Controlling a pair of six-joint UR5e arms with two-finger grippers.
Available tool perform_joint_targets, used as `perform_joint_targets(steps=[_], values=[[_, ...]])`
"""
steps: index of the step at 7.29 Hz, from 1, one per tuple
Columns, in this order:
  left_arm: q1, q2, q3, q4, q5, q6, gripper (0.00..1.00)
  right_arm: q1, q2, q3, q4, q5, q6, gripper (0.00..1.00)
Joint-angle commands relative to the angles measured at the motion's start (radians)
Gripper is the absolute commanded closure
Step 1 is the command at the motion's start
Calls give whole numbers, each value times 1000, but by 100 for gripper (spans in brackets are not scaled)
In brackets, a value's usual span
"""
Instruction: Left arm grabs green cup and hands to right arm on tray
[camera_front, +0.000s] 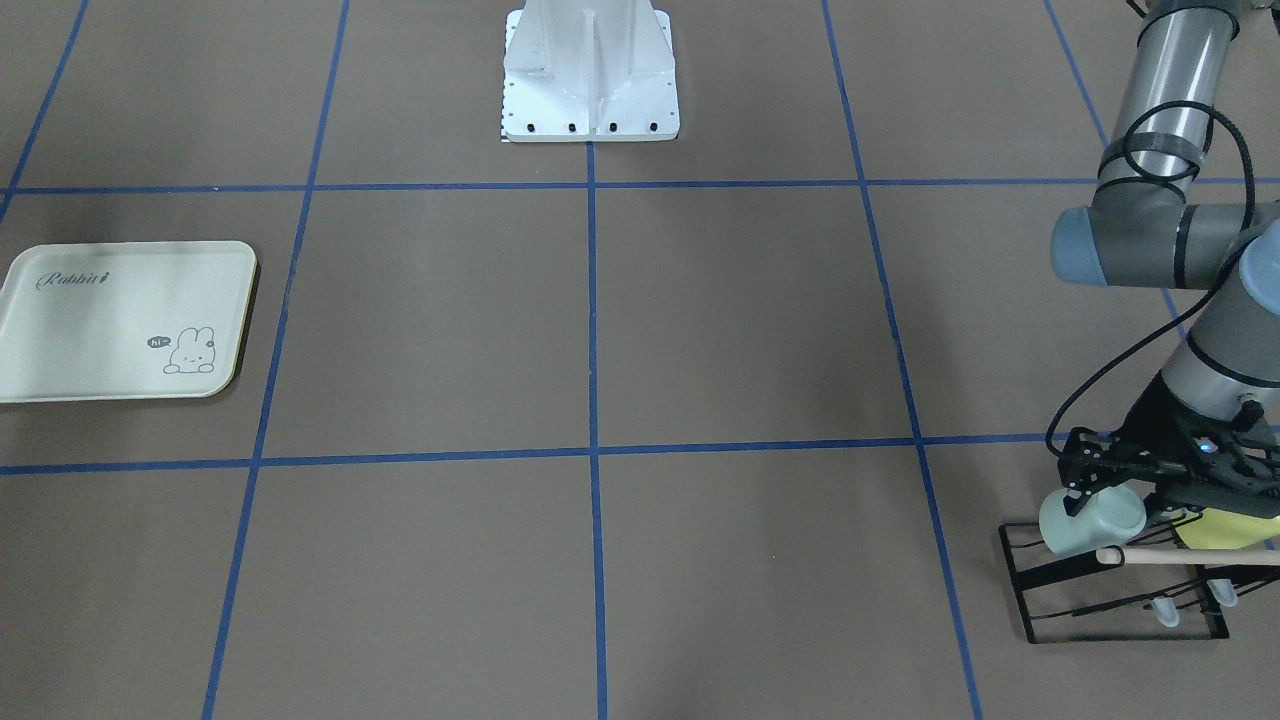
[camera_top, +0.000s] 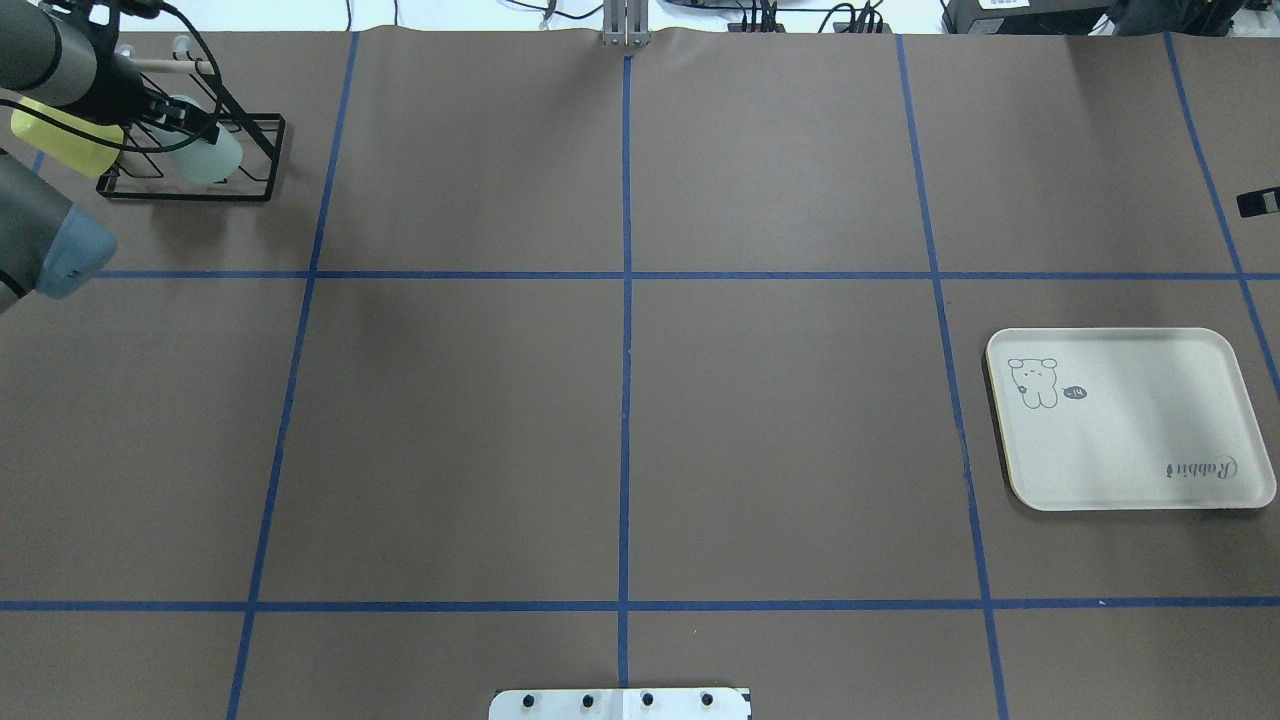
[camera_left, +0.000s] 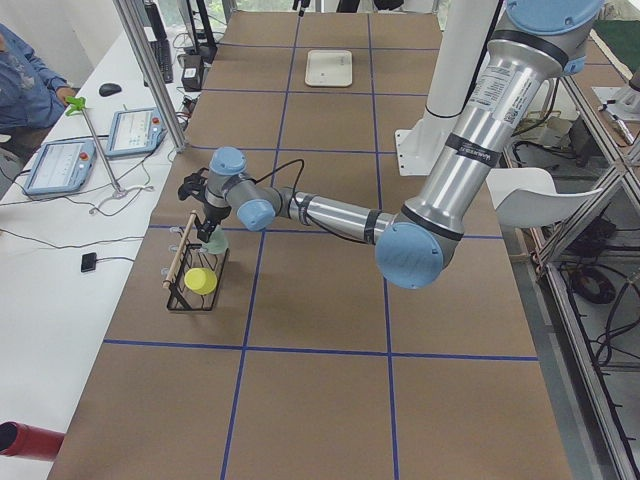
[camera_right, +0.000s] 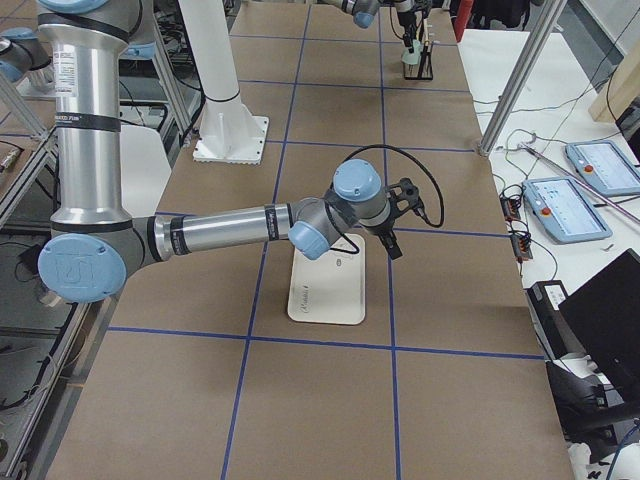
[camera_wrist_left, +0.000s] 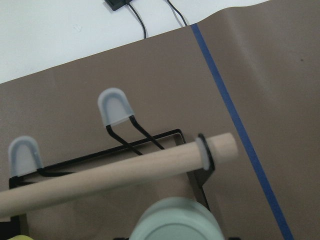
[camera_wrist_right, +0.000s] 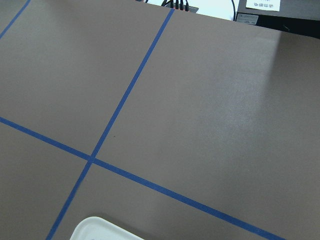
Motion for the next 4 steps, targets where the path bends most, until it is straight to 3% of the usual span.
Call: perform_joint_targets(steps=[1, 4], values=[[-20, 1, -20, -1, -2, 0, 100, 0, 0, 0, 0, 1, 2, 0], [-68, 41, -113, 5, -52, 0, 100, 0, 0, 2, 2, 1, 2, 0]])
